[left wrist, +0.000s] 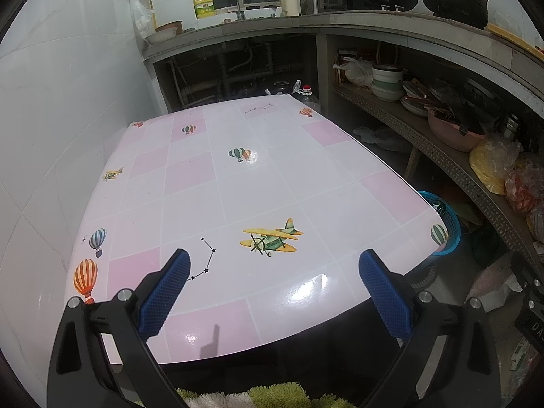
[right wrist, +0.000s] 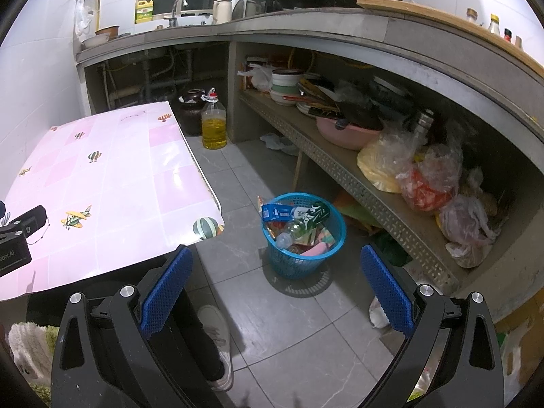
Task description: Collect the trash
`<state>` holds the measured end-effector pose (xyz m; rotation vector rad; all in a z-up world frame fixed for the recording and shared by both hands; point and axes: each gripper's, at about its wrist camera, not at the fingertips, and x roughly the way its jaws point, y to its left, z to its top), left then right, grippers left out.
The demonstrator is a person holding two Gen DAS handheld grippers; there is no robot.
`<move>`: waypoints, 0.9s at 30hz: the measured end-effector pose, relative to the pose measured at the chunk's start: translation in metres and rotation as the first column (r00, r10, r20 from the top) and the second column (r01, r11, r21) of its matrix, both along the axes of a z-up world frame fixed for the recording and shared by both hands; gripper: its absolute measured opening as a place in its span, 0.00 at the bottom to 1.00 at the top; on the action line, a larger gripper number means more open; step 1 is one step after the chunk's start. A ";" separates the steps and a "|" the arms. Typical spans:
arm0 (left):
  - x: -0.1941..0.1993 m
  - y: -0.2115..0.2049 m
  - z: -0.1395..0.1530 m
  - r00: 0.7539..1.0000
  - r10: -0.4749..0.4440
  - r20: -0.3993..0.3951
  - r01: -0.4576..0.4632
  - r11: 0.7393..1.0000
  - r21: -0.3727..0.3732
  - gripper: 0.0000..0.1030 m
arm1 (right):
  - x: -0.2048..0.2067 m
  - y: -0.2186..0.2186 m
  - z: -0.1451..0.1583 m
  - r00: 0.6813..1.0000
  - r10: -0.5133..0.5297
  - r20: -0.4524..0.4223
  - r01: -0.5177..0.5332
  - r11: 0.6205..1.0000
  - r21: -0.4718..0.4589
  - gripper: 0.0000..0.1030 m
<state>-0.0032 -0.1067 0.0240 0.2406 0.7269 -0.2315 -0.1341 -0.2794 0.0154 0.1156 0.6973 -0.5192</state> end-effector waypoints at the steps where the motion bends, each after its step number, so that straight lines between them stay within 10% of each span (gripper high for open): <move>1: 0.000 0.000 0.000 1.000 0.000 0.000 0.000 1.000 0.000 0.95 | 0.000 0.000 0.000 1.000 0.000 0.000 0.000 1.000 0.000 0.92; 27: -0.006 -0.007 -0.003 1.000 0.004 -0.016 -0.004 1.000 -0.006 0.95 | 0.002 0.000 0.001 1.000 -0.004 0.001 0.004 1.000 0.002 0.92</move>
